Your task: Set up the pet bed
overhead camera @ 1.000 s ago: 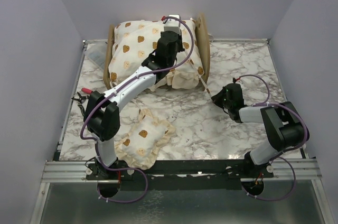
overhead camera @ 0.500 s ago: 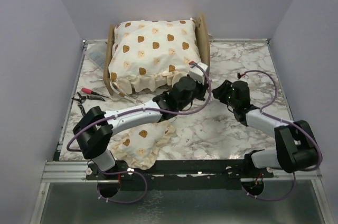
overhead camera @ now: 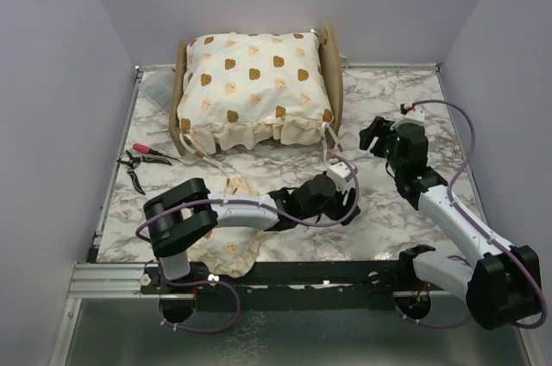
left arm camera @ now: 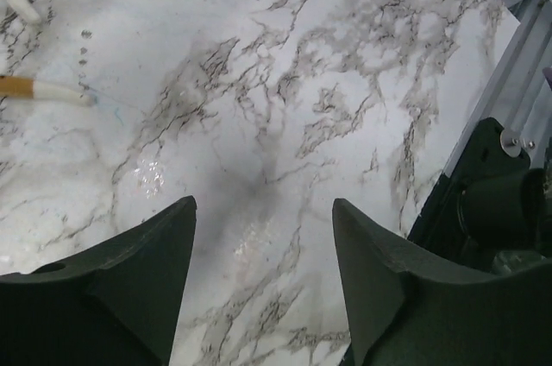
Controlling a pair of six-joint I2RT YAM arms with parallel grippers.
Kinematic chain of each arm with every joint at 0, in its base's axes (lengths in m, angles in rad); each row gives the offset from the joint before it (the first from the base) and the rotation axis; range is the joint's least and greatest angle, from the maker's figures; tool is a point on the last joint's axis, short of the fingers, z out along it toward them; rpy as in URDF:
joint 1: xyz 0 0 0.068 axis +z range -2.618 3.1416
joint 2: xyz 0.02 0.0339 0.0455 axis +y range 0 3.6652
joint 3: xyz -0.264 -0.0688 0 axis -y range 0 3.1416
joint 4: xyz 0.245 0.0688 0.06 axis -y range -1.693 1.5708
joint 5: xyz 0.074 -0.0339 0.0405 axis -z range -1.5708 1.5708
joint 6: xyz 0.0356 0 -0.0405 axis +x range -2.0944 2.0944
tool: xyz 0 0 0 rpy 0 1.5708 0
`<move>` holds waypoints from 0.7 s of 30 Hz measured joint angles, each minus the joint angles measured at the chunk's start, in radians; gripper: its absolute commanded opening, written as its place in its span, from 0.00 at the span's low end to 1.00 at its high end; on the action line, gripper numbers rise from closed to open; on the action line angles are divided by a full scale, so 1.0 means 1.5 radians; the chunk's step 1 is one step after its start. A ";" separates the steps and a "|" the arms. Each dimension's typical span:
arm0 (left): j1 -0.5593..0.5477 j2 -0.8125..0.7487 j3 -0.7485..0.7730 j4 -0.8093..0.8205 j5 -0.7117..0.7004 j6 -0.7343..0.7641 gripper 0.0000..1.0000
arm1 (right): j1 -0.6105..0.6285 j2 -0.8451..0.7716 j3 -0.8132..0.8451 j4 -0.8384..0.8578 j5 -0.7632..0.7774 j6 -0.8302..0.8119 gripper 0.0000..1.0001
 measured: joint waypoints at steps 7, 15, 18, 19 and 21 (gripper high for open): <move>0.015 -0.174 -0.031 -0.114 -0.054 0.018 0.97 | 0.018 0.036 0.078 -0.005 -0.043 -0.060 0.75; 0.276 -0.409 0.011 -0.323 -0.169 0.072 0.99 | 0.073 0.168 0.204 0.004 -0.045 -0.106 0.75; 0.388 -0.431 0.039 -0.396 -0.203 0.102 0.99 | 0.089 0.223 0.257 0.007 -0.039 -0.123 0.75; 0.421 -0.434 0.043 -0.411 -0.206 0.108 0.99 | 0.093 0.239 0.272 0.007 -0.034 -0.128 0.74; 0.484 -0.439 0.045 -0.441 -0.211 0.122 0.99 | 0.098 0.267 0.298 0.011 -0.022 -0.138 0.73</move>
